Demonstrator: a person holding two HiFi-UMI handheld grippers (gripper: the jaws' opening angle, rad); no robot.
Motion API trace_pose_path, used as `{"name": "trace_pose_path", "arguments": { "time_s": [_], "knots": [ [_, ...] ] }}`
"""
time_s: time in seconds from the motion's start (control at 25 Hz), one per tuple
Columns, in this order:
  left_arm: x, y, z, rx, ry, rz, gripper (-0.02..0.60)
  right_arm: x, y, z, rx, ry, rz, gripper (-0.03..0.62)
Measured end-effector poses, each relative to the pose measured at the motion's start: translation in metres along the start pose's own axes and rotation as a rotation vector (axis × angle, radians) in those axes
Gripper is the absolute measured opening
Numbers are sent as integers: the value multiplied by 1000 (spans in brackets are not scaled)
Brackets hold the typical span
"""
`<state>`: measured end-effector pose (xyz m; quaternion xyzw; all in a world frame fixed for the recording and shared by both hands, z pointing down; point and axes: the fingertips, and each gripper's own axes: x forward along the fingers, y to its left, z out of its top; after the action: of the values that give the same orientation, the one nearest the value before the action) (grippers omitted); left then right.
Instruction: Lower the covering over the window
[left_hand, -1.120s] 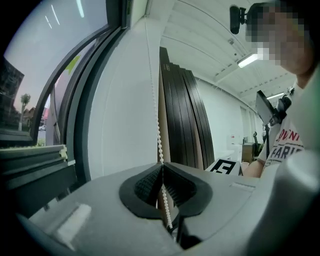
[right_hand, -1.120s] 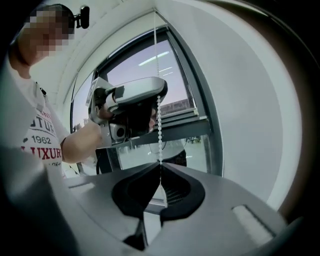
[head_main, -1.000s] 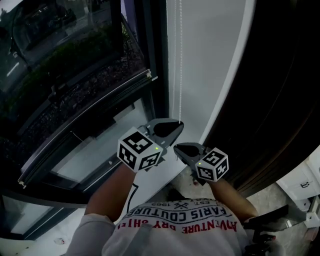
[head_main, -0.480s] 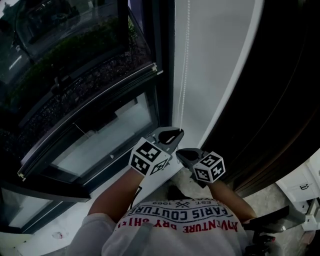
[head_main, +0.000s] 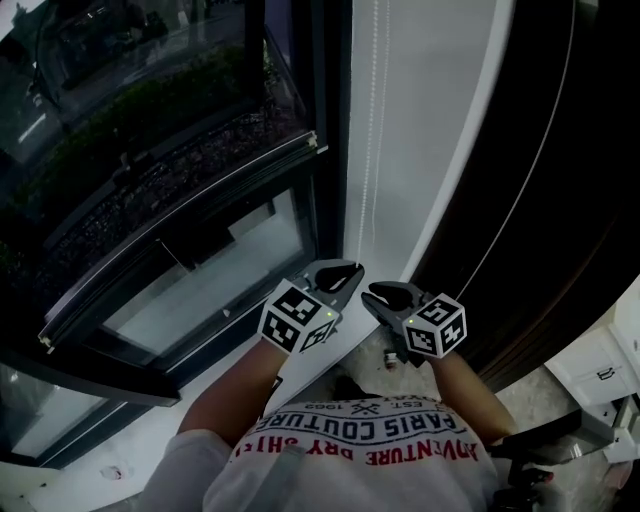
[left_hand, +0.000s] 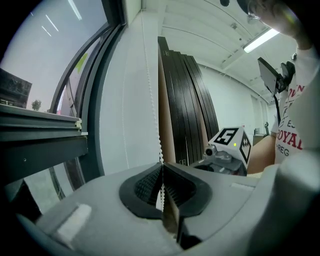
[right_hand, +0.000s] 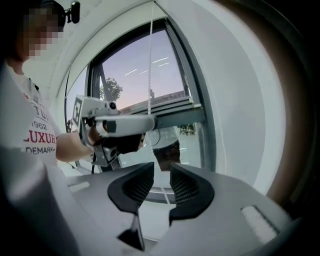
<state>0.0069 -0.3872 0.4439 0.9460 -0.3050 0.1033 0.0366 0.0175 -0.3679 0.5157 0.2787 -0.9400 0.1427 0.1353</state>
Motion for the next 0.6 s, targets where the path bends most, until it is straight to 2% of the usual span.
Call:
{"name": "trace_pose_path", "arguments": {
  "time_s": [0.12, 0.2, 0.36, 0.6],
  "knots": [
    [-5, -2, -1, -7, -11, 9, 9, -17, -7, 41, -34, -84, -30, 89],
    [-8, -3, -1, -17, -18, 14, 9, -29, -5, 76, -40, -155, -21, 89],
    [-10, -3, -1, -49, -34, 17, 8, -45, 12, 142, -77, -266, 43, 89],
    [-8, -4, -2, -71, -34, -7, 9, -42, 29, 205, -106, -320, 133, 100]
  ]
}}
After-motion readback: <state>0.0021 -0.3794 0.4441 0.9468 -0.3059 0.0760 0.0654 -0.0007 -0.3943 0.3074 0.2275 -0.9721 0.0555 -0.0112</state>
